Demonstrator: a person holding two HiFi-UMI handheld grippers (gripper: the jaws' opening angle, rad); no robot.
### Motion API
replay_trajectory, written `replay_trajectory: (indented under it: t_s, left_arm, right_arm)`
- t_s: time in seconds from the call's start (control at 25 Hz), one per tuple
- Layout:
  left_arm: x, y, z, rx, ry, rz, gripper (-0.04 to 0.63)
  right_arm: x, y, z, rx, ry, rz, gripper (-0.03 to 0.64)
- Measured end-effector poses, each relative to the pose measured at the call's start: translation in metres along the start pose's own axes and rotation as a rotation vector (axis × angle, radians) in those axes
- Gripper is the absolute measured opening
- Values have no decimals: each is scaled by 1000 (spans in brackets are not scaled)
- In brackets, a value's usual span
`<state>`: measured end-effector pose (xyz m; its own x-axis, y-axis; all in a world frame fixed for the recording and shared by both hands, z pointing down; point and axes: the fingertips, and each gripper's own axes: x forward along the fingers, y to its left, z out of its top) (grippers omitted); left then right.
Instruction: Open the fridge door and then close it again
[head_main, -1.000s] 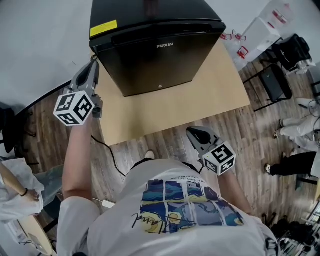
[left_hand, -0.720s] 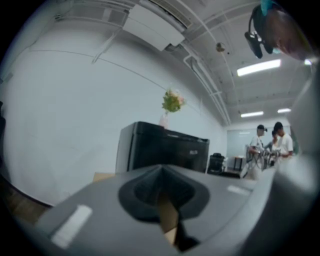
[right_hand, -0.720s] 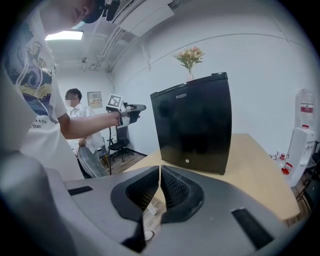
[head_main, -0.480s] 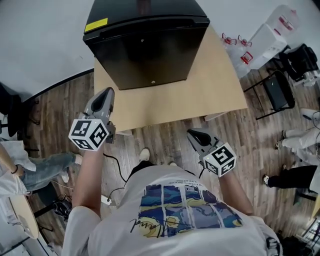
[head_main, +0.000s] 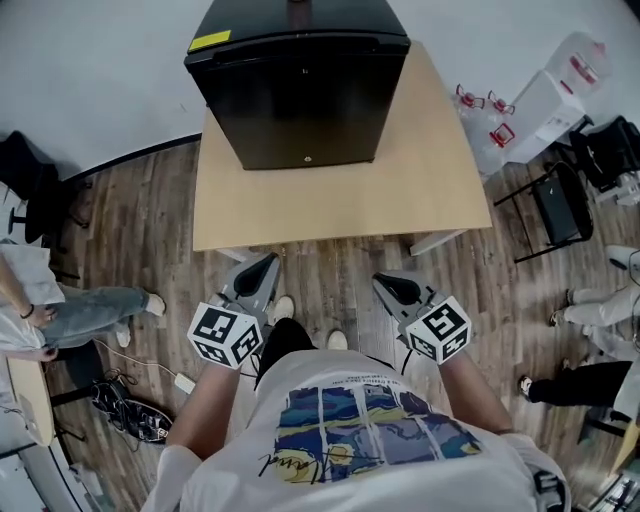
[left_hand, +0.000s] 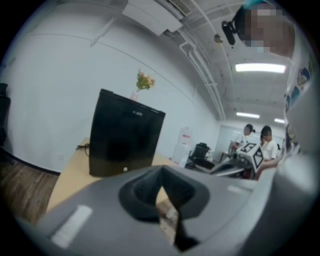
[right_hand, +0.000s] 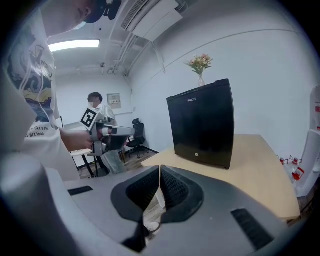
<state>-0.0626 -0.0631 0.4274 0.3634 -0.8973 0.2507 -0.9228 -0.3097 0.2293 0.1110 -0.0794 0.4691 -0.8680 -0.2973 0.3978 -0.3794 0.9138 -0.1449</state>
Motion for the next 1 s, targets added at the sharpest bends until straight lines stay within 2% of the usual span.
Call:
replay_trajectory:
  t_s: [0.16, 0.4, 0.76, 1.0]
  left_arm:
    - [-15, -28, -17, -1, 9, 5, 9]
    - [-22, -64, -30, -9, 29, -43, 9]
    - [-30, -85, -50, -12, 57, -72, 8]
    - [-27, -89, -57, -16, 81, -65, 9]
  right_arm:
    - [-9, 15, -4, -9, -17, 26, 15]
    - [-21, 31, -3, -20, -47, 52, 15]
    - [-31, 45, -10, -28, -52, 61, 14]
    - [-36, 47, -8, -41, -54, 58, 14]
